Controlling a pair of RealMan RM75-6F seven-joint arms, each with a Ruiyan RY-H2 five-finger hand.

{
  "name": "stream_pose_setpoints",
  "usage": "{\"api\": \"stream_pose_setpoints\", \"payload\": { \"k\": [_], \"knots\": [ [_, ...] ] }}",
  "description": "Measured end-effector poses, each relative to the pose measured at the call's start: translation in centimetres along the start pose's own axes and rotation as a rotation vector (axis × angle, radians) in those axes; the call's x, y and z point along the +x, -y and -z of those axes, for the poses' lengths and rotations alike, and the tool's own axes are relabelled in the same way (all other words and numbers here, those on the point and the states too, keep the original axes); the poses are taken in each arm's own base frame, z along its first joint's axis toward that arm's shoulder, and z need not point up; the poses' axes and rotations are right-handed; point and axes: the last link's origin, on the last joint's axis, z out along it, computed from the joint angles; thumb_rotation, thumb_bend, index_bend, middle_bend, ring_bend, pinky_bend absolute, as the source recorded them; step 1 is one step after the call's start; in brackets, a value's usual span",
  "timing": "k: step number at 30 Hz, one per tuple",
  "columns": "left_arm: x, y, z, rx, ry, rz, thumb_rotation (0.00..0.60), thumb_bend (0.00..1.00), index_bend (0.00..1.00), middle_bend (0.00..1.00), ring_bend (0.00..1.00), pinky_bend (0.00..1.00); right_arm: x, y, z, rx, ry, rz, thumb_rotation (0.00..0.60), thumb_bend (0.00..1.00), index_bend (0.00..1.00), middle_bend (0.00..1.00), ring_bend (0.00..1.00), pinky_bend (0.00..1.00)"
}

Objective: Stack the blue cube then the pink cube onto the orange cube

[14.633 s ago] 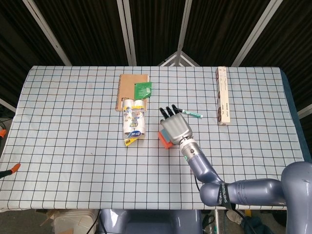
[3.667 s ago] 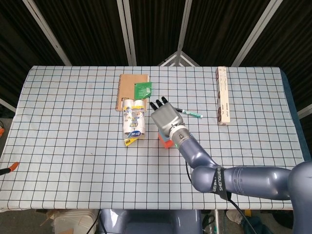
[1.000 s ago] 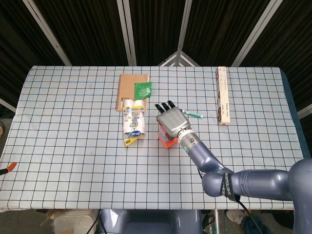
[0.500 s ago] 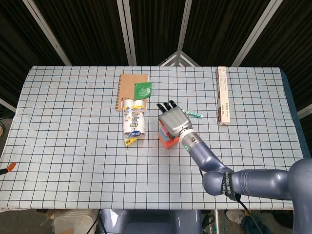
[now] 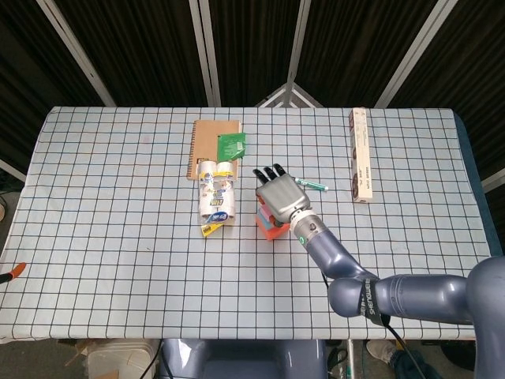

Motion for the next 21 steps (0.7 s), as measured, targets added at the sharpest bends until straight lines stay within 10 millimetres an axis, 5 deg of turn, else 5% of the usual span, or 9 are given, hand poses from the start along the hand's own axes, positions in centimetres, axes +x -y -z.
{"api": "stream_pose_setpoints", "payload": {
  "k": [21],
  "knots": [
    [0.01, -0.01, -0.01, 0.004, -0.004, -0.001, 0.600, 0.12, 0.08, 0.00, 0.00, 0.00, -0.02, -0.20, 0.12, 0.000, -0.006, 0.004, 0.600, 0.38, 0.47, 0.00, 0.01, 0.00]
  ]
}}
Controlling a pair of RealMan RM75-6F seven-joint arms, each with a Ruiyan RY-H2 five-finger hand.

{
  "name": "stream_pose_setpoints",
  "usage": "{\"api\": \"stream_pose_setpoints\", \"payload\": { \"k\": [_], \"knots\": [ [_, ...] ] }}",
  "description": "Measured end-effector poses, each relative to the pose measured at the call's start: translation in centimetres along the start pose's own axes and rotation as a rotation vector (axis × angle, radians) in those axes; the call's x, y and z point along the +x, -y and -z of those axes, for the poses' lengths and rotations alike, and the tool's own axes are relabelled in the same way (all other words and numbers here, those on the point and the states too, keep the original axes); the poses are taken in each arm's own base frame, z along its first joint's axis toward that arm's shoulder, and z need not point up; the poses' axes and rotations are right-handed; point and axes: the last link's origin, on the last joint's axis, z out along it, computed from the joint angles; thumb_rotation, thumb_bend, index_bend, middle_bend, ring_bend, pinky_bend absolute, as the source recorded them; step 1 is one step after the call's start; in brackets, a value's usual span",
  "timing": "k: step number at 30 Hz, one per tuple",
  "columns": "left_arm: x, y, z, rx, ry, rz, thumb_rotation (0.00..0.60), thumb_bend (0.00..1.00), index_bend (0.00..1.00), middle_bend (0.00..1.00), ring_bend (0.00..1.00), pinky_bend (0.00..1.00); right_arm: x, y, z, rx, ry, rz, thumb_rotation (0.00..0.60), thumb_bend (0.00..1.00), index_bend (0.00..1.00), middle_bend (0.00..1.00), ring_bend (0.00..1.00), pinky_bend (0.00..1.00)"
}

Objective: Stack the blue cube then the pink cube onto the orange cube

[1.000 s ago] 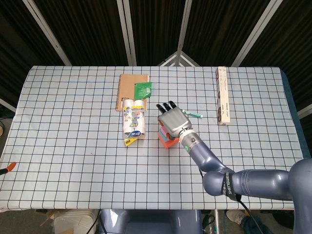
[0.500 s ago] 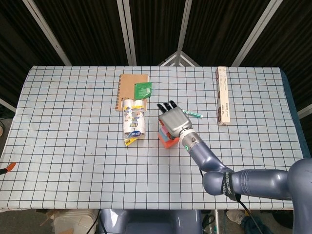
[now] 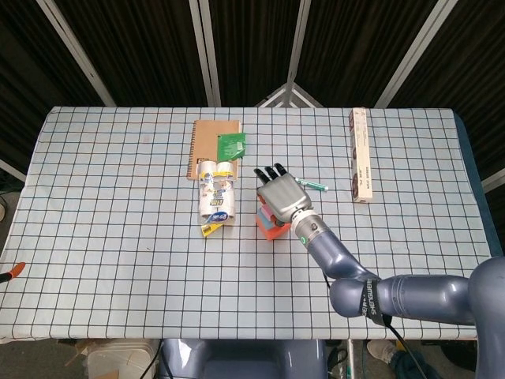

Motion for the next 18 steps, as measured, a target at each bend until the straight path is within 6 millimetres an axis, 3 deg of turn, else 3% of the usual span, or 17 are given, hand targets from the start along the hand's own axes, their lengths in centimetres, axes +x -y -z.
{"api": "stream_pose_setpoints", "payload": {
  "k": [18],
  "knots": [
    [0.01, -0.01, 0.01, 0.000, -0.003, 0.000, 0.600, 0.12, 0.08, 0.00, 0.00, 0.00, -0.21, -0.02, 0.11, 0.006, 0.011, 0.006, 0.600, 0.36, 0.42, 0.00, 0.01, 0.00]
  ]
}}
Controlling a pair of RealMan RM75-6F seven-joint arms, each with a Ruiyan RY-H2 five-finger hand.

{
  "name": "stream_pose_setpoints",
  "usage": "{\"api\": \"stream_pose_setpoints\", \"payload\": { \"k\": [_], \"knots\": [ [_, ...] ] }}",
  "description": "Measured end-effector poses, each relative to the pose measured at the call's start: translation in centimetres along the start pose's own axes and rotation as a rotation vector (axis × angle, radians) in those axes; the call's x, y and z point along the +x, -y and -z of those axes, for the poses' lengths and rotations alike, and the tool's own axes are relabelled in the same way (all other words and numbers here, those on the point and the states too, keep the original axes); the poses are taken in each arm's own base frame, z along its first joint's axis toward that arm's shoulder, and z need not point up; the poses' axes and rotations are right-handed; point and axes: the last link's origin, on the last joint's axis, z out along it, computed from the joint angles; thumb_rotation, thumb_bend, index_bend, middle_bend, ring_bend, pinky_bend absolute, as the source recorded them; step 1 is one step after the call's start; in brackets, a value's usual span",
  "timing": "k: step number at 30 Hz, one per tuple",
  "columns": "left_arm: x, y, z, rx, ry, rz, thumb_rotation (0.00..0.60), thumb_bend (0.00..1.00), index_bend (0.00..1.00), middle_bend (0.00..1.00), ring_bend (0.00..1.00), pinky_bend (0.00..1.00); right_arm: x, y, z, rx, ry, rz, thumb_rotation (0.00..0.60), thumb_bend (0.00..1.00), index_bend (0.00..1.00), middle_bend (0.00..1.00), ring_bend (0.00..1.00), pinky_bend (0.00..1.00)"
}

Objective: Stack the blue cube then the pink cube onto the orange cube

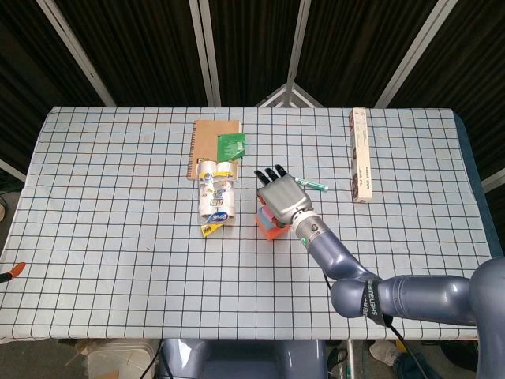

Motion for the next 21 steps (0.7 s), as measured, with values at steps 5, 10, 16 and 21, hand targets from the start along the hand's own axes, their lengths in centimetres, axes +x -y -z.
{"api": "stream_pose_setpoints", "payload": {
  "k": [5, 10, 16, 21],
  "knots": [
    [-0.03, -0.05, 0.00, -0.003, 0.001, -0.001, 0.600, 0.12, 0.08, 0.00, 0.00, 0.00, 0.08, 0.06, 0.02, -0.001, -0.004, 0.001, 0.600, 0.36, 0.42, 0.00, 0.01, 0.00],
    [-0.03, -0.05, -0.01, -0.002, 0.002, -0.002, 0.600, 0.12, 0.08, 0.00, 0.00, 0.00, 0.12, 0.12, 0.01, -0.005, -0.008, 0.003, 0.600, 0.35, 0.40, 0.00, 0.01, 0.00],
    [-0.04, -0.04, -0.04, -0.001, 0.002, -0.002, 0.600, 0.12, 0.08, 0.00, 0.00, 0.00, -0.01, 0.00, 0.02, -0.010, -0.001, 0.004, 0.600, 0.34, 0.26, 0.00, 0.01, 0.00],
    [-0.02, -0.02, -0.03, 0.000, 0.001, -0.001, 0.600, 0.12, 0.08, 0.00, 0.00, 0.00, -0.10, -0.10, 0.16, -0.012, 0.011, 0.015, 0.600, 0.34, 0.20, 0.00, 0.00, 0.00]
  ]
}}
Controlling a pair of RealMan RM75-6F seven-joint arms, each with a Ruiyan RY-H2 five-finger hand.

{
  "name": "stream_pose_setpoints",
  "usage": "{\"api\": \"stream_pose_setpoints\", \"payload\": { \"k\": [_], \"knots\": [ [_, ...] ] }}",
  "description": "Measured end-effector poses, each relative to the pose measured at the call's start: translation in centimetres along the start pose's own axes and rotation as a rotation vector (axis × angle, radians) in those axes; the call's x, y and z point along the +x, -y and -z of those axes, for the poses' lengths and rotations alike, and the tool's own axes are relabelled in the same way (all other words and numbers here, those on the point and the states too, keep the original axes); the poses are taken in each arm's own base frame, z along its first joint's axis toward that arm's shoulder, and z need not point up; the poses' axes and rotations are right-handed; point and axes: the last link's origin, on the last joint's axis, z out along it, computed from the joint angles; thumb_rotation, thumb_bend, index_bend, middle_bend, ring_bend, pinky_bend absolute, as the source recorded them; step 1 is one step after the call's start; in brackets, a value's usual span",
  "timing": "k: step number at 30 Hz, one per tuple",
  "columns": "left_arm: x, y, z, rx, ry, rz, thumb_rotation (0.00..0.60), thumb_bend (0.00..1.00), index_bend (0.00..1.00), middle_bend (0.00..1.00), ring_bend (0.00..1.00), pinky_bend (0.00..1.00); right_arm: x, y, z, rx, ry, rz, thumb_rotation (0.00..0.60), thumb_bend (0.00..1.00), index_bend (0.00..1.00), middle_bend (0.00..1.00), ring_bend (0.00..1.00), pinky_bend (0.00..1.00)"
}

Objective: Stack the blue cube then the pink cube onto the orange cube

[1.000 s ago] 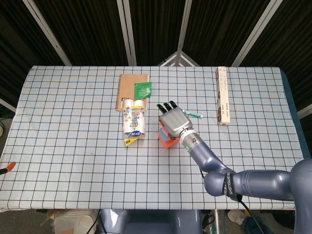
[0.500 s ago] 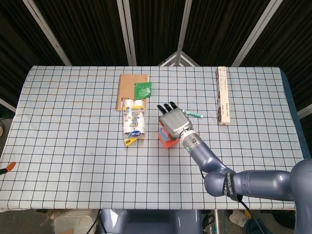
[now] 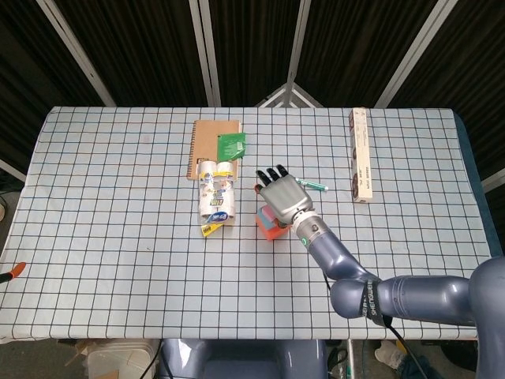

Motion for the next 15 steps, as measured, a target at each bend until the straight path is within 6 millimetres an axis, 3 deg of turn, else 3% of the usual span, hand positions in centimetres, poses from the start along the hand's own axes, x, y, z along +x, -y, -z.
{"api": "stream_pose_setpoints", "payload": {
  "k": [5, 15],
  "knots": [
    [0.0, 0.0, 0.0, -0.004, -0.001, 0.000, 0.600, 0.12, 0.08, 0.00, 0.00, 0.00, -0.1, -0.2, 0.3, -0.007, 0.019, 0.011, 0.600, 0.34, 0.05, 0.00, 0.00, 0.00],
    [0.0, 0.0, 0.1, -0.008, -0.002, 0.002, 0.600, 0.12, 0.08, 0.00, 0.00, 0.00, -0.4, -1.4, 1.9, -0.059, 0.050, 0.035, 0.600, 0.33, 0.00, 0.00, 0.00, 0.00]
  ]
}}
